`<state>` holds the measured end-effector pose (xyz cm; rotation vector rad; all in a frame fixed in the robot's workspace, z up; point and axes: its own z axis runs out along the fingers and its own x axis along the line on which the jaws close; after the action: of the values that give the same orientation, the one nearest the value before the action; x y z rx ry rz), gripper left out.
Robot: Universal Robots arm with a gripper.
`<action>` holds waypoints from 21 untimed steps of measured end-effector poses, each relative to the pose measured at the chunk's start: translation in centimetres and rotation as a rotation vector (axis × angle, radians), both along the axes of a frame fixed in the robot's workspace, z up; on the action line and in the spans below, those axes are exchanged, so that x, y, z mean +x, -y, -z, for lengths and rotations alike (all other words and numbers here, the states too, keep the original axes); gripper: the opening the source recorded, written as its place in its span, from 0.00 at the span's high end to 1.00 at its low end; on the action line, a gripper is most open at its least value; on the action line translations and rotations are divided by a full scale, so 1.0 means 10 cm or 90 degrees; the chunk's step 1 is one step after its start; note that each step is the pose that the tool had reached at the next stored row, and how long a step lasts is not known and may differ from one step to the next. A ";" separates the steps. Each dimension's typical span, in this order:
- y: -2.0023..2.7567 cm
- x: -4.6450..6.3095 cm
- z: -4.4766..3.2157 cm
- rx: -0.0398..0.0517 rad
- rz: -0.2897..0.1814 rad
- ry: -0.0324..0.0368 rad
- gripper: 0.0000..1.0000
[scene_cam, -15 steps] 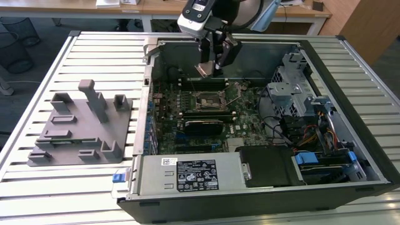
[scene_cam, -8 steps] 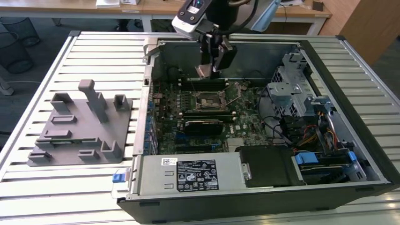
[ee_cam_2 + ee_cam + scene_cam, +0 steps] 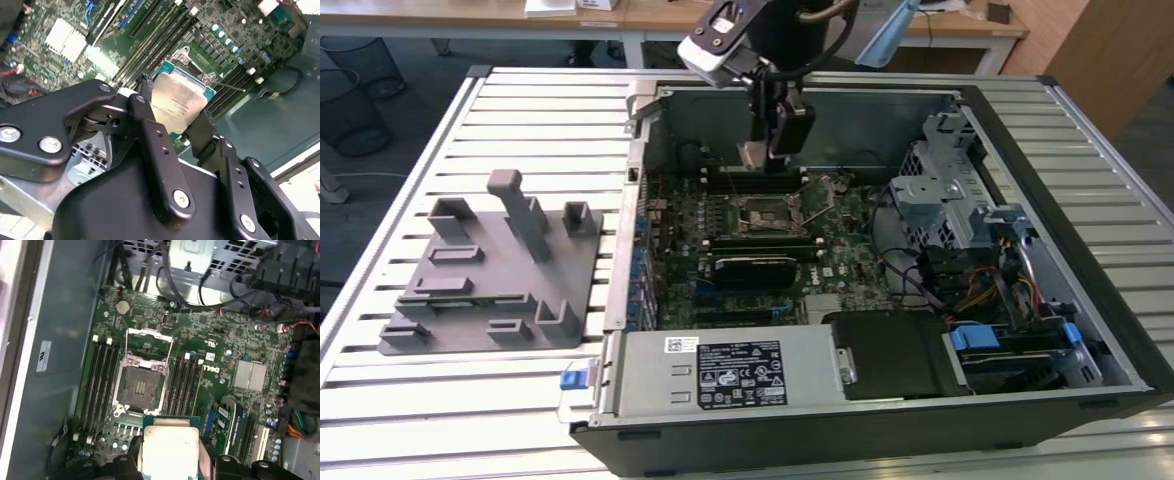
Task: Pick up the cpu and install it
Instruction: 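Place the cpu into insertion slot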
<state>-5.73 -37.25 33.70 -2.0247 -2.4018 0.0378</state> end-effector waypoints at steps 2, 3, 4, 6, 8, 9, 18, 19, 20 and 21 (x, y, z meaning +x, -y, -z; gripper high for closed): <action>0.000 0.00 0.013 0.0000 0.019 0.0000 0.46; -0.002 0.00 0.017 -0.0001 0.023 0.0000 0.46; -0.009 0.01 0.023 -0.0001 0.024 0.0000 0.46; -0.036 0.01 0.034 0.0000 0.025 0.0000 0.46; -0.068 0.02 0.049 0.0000 0.026 0.0000 0.46; -0.086 0.03 0.056 0.0000 0.026 0.0000 0.46; -0.204 0.09 0.119 0.0001 0.036 0.0000 0.46; -0.204 0.09 0.123 0.0000 0.043 0.0000 0.46; -0.204 0.10 0.128 0.0000 0.050 0.0000 0.46; -0.204 0.10 0.131 -0.0001 0.056 0.0000 0.46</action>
<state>-4.75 -35.21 32.39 -2.1269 -2.3104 0.0380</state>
